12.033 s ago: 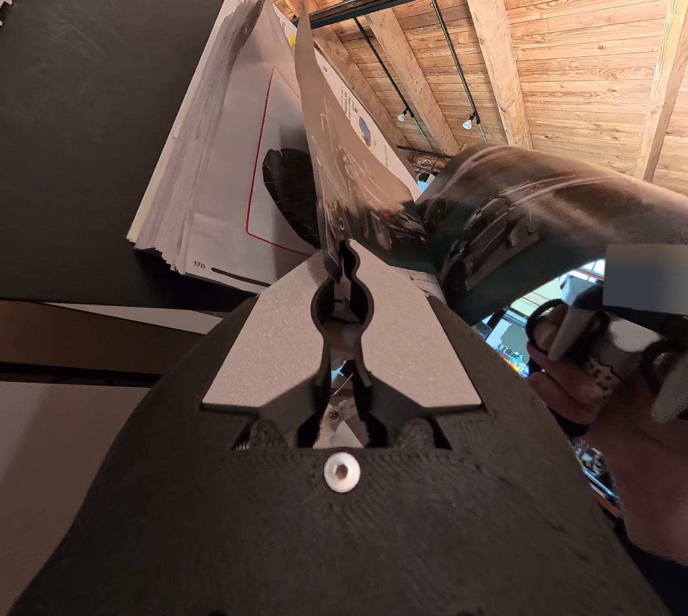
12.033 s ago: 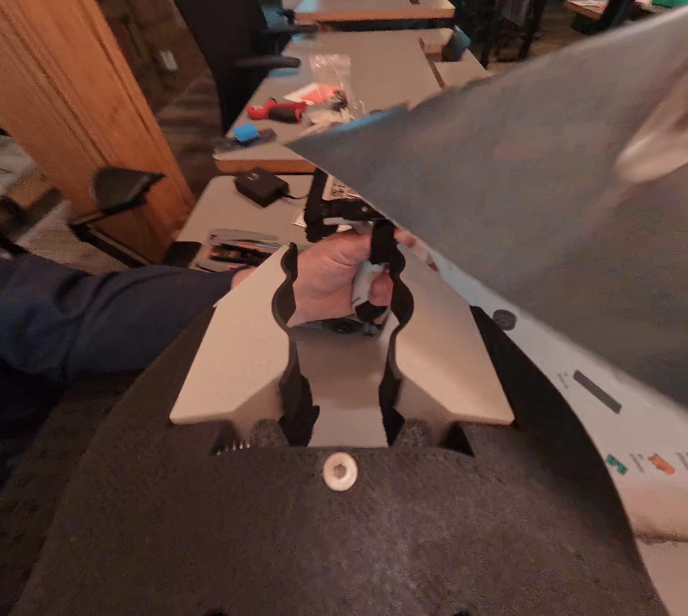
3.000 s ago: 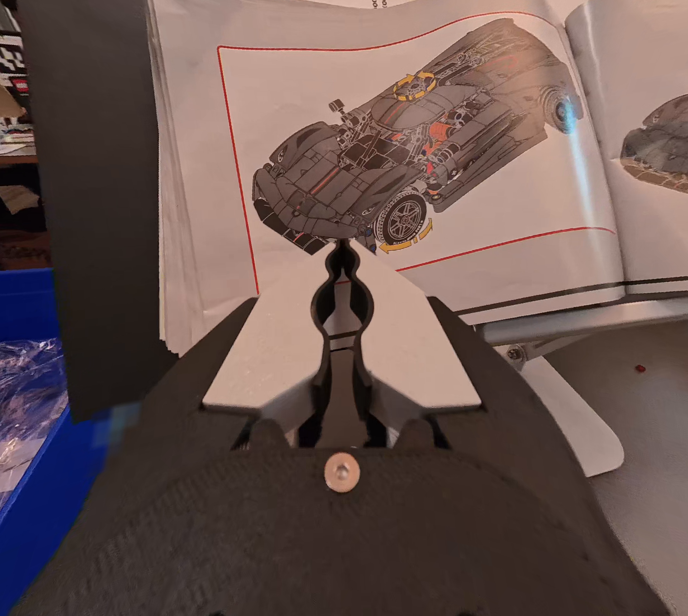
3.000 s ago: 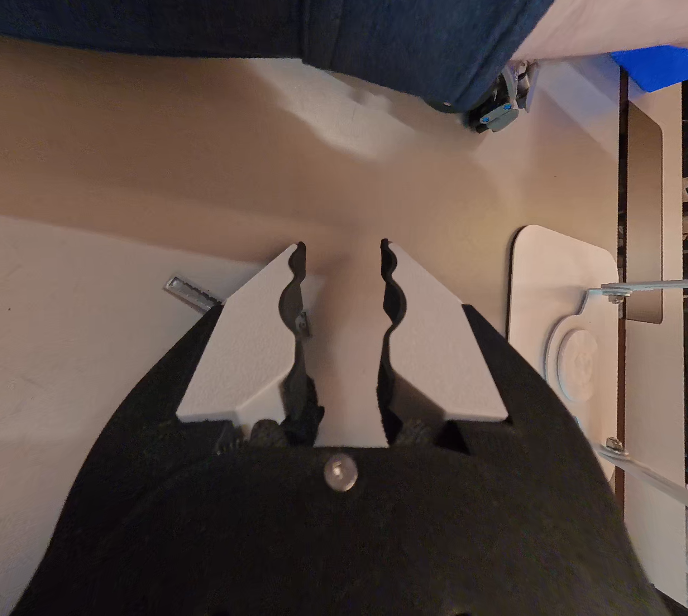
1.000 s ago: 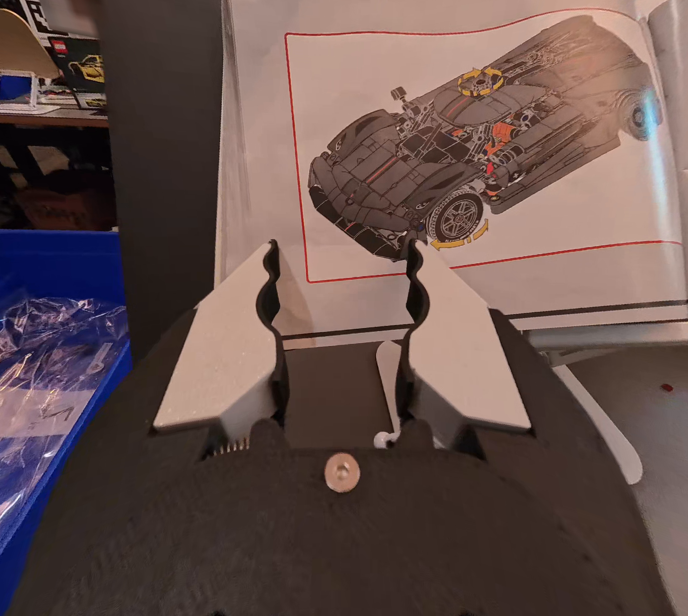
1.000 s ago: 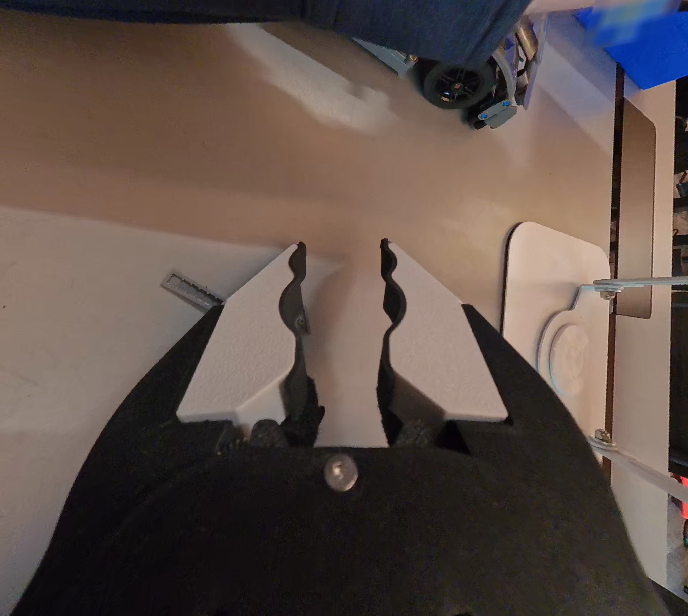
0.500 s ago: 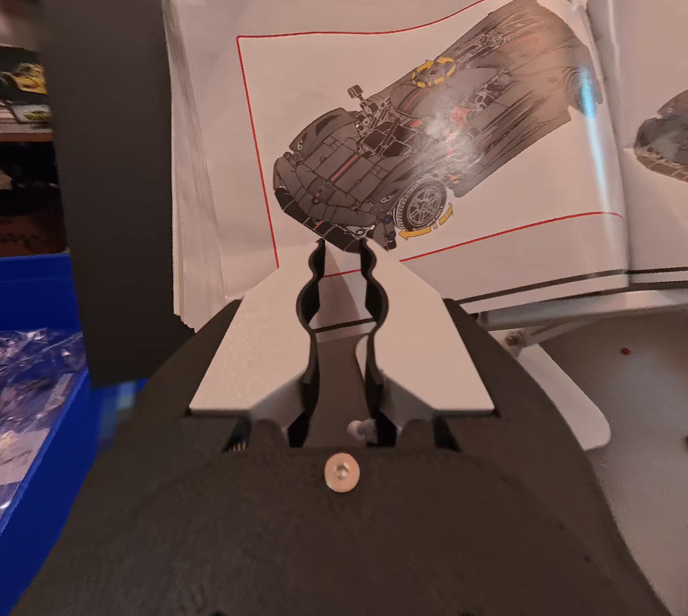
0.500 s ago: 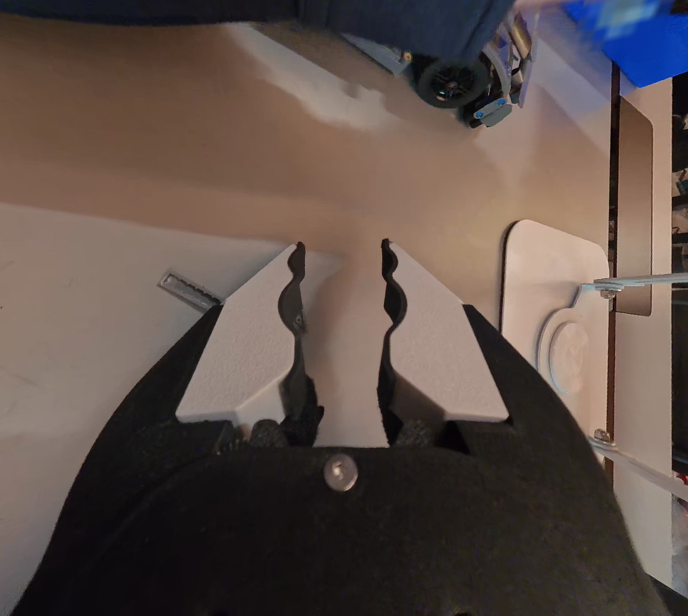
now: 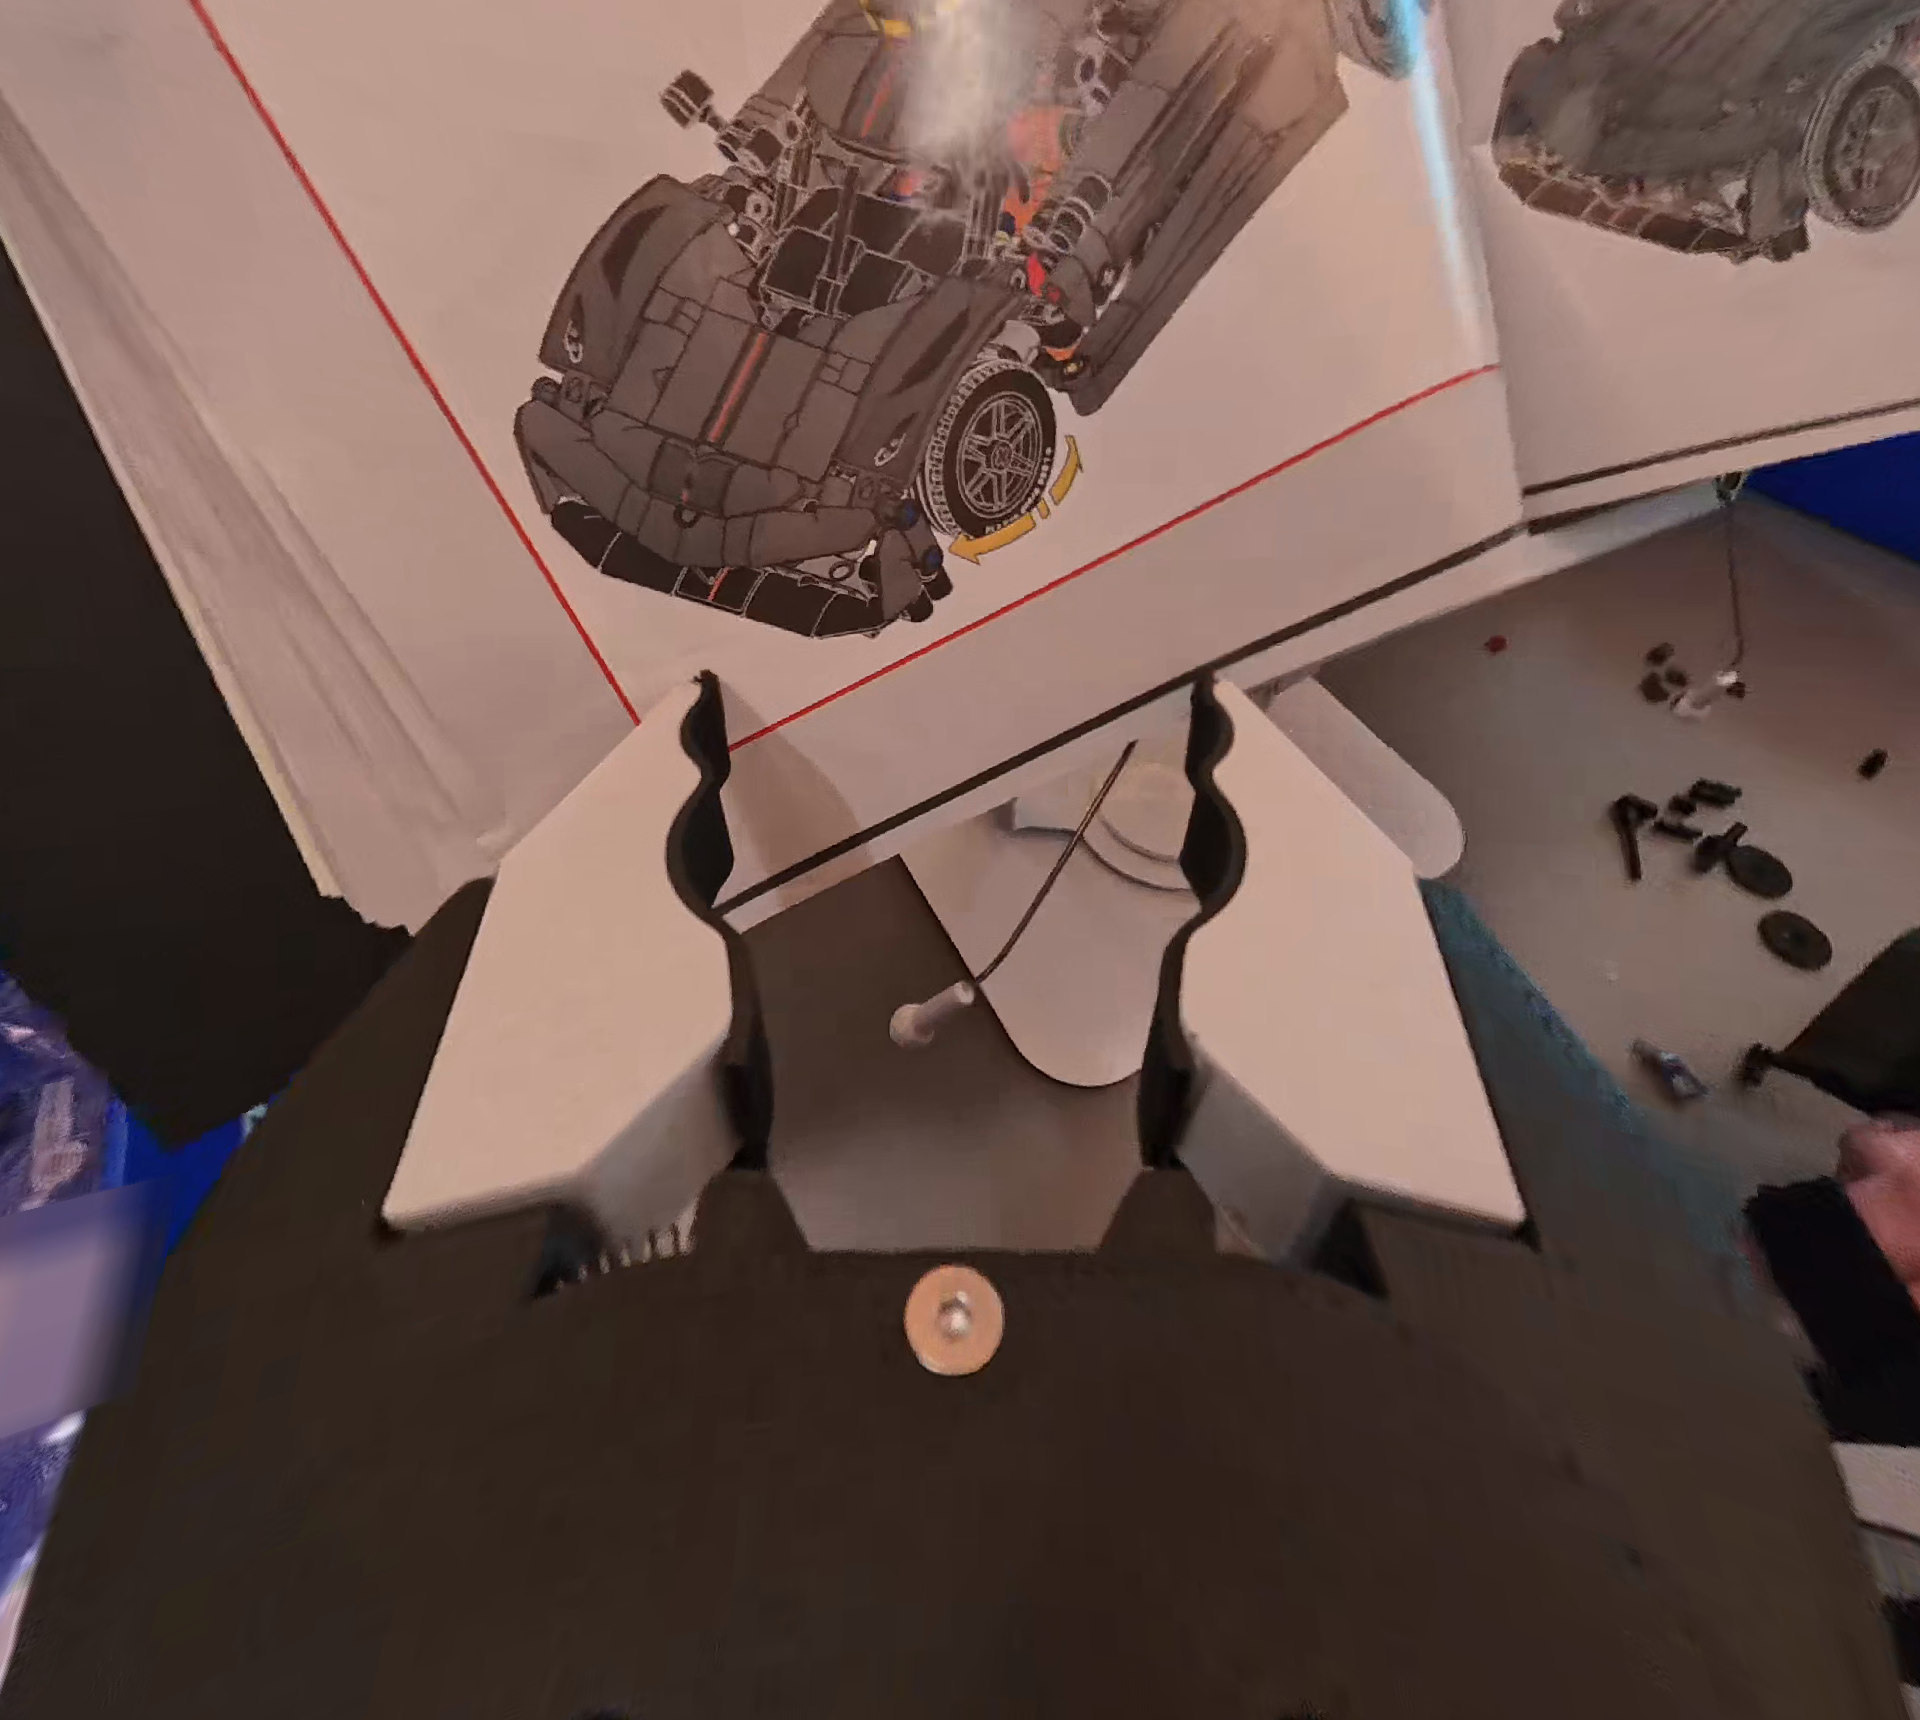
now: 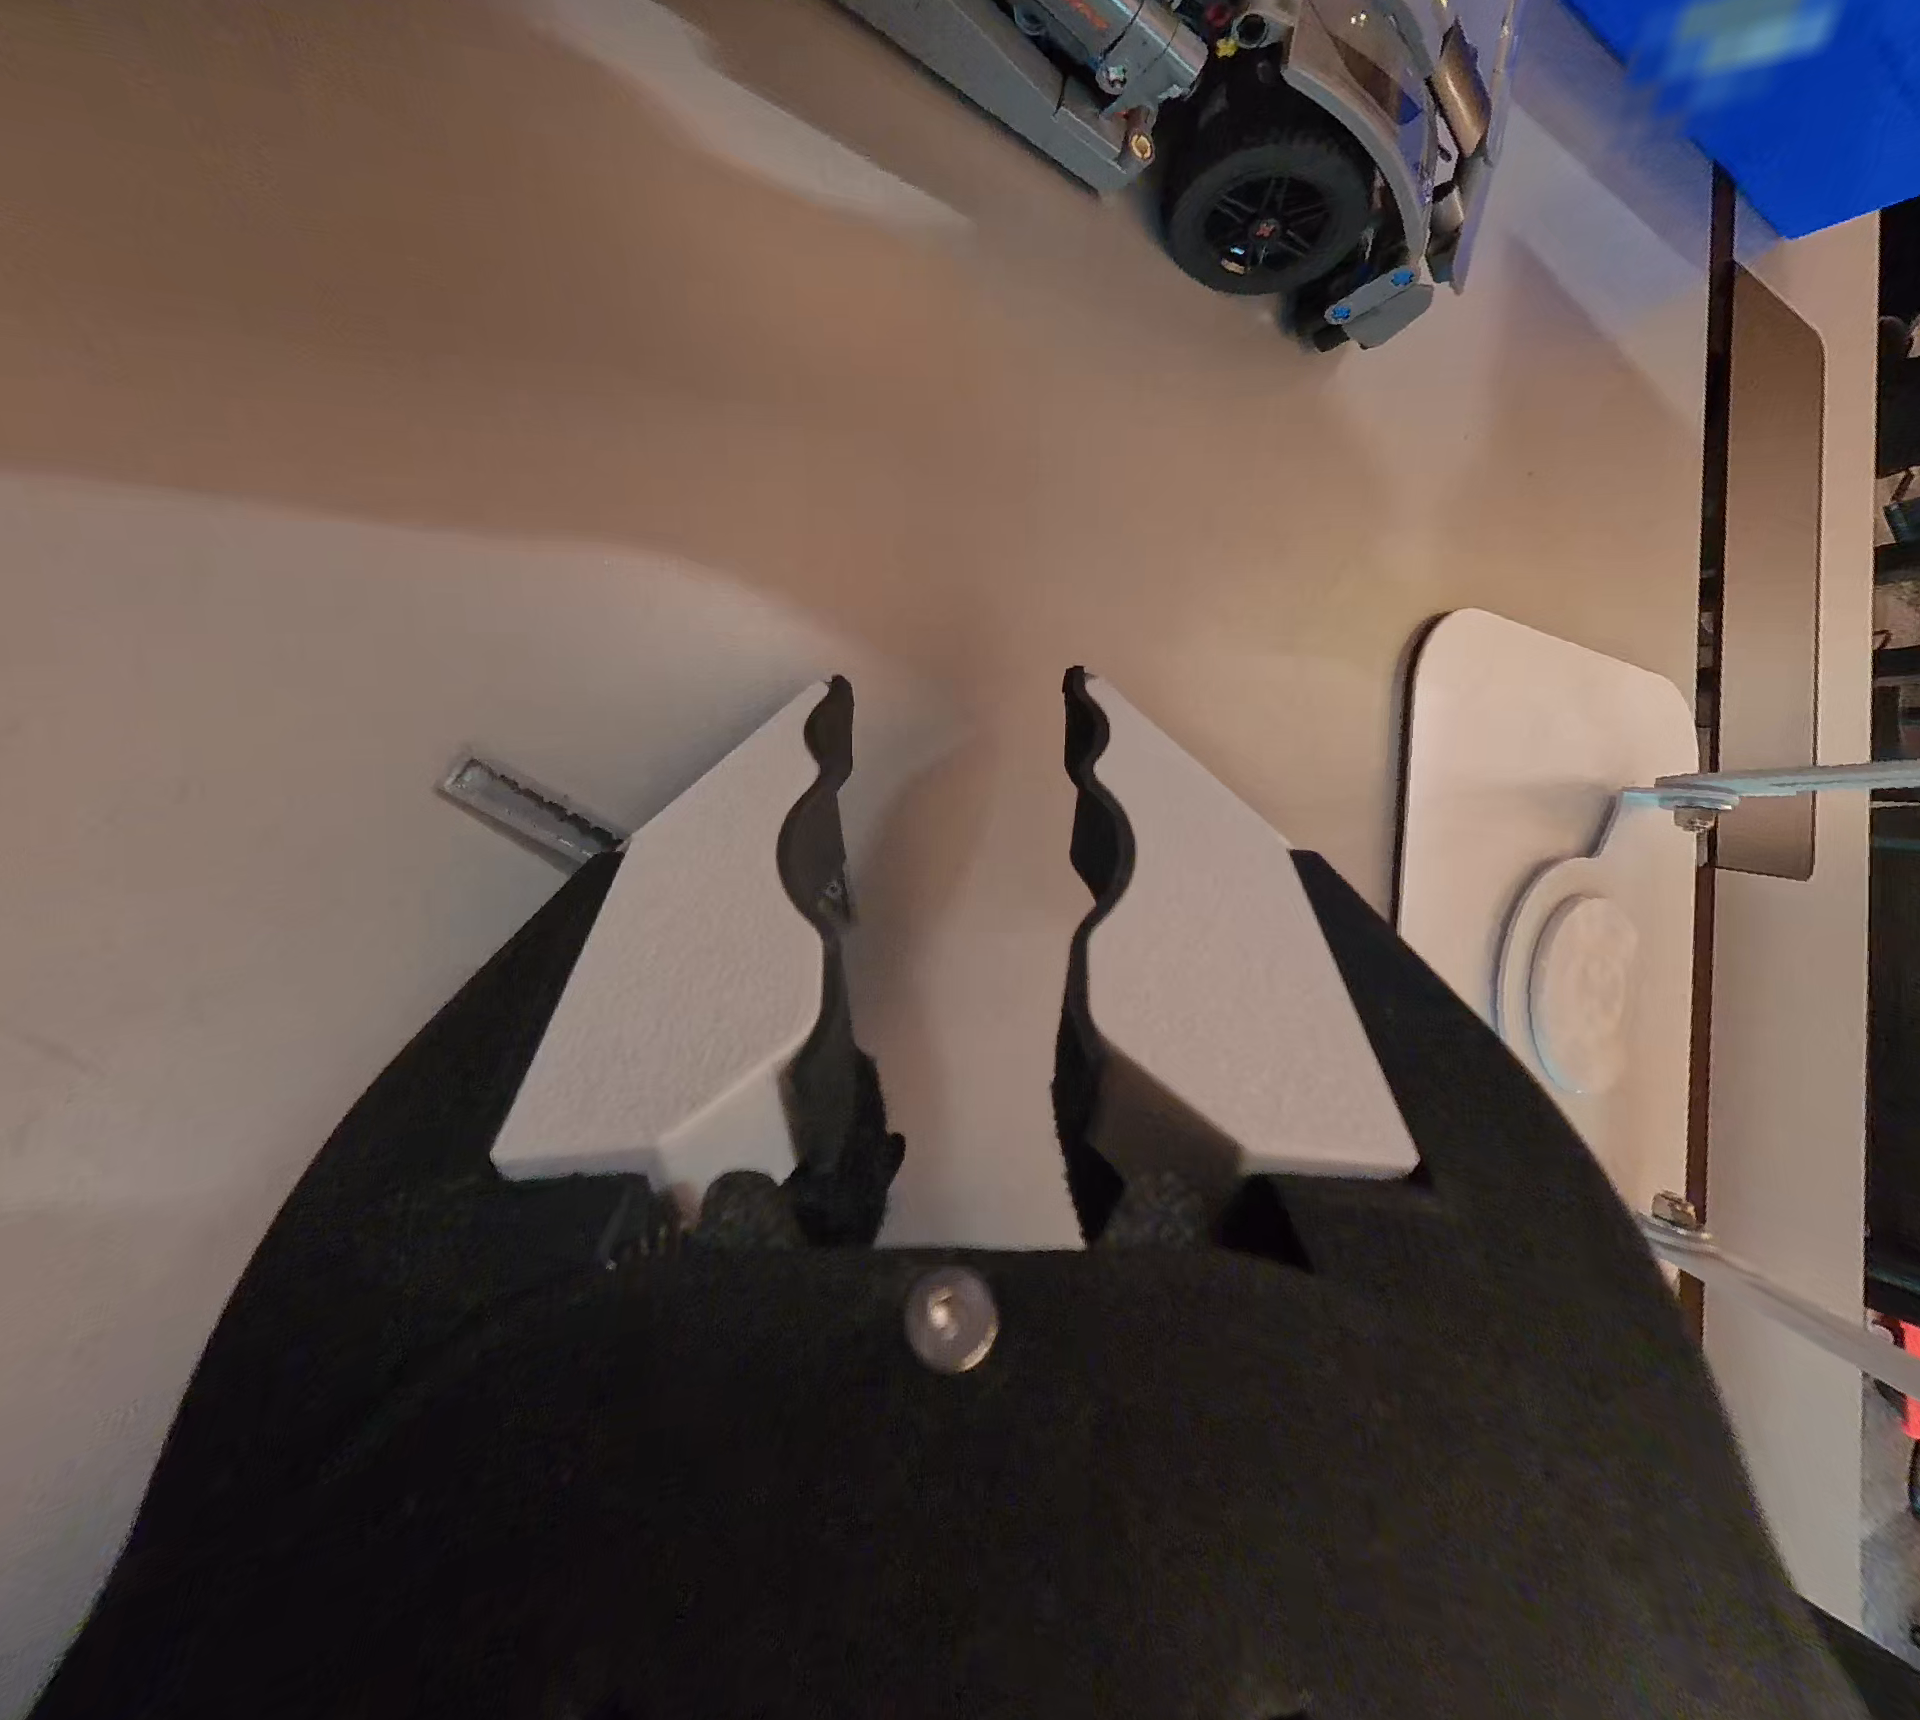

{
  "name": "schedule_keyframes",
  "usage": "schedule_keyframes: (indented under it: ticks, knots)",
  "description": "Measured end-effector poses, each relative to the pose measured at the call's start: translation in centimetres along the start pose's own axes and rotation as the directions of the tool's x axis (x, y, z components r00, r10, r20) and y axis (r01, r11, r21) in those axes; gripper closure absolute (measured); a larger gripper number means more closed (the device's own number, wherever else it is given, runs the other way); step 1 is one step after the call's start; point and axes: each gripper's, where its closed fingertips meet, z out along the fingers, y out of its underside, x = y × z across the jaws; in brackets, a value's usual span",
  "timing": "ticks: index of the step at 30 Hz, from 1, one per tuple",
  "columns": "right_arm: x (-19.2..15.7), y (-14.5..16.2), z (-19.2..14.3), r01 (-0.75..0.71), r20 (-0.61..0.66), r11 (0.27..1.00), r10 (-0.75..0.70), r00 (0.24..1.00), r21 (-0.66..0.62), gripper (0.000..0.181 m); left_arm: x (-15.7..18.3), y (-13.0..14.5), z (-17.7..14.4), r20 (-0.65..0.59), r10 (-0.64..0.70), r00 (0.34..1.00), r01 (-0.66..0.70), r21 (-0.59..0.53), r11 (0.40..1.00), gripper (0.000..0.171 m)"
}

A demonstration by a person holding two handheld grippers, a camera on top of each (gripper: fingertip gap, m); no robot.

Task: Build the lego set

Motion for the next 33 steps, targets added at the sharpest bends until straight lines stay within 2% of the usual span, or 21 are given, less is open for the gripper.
schedule_keyframes:
  ticks: [2, 5, 8, 12, 15, 22, 27, 33]
  knots:
    - [0.0, 0.0, 0.0, 0.0, 0.001, 1.0, 0.0, 1.0, 0.001, 0.142, 0.2, 0.3, -0.1, 0.001, 0.035, 0.999, -0.035, -0.032, 0.999, 0.085]
    - [0.0, 0.0, 0.0, 0.001, -0.002, 1.0, -0.001, 1.0, -0.003, 0.142, 2.0, 0.2, -0.1, -0.079, 0.059, 0.995, -0.063, -0.054, 0.997, 0.084]
    - [0.0, 0.0, 0.0, 0.001, -0.002, 1.0, -0.001, 1.0, -0.003, 0.142, 2.5, 0.6, 0.2, -0.075, 0.125, 0.989, -0.131, -0.085, 0.988, 0.08]
    - [0.0, 0.0, 0.0, 0.003, -0.003, 1.0, -0.003, 1.0, -0.004, 0.142, 3.6, 0.0, 0.4, -0.106, 0.168, 0.98, -0.175, -0.061, 0.983, 0.113]
    - [0.1, 0.0, -0.1, 0.004, -0.004, 1.0, -0.004, 1.0, -0.003, 0.142, 3.8, -0.3, 0.0, -0.1, 0.211, 0.972, -0.218, -0.057, 0.974, 0.131]
    - [0.0, -0.1, 0.0, 0.01, -0.003, 1.0, -0.01, 1.0, -0.008, 0.142, 5.5, -2.8, -1.0, -0.151, 0.223, 0.963, -0.214, 0.077, 0.974, 0.149]
    - [0.0, 0.0, 0.0, 0.01, -0.002, 1.0, -0.01, 1.0, -0.011, 0.142, 8.9, -5.2, -1.3, -0.213, 0.271, 0.939, -0.229, 0.201, 0.952, 0.146]
    - [0.0, 0.0, 0.0, 0.012, 0.0, 1.0, -0.012, 1.0, -0.013, 0.143, 13.1, -7.6, -0.4, -0.188, 0.334, 0.924, -0.268, 0.304, 0.914, 0.143]
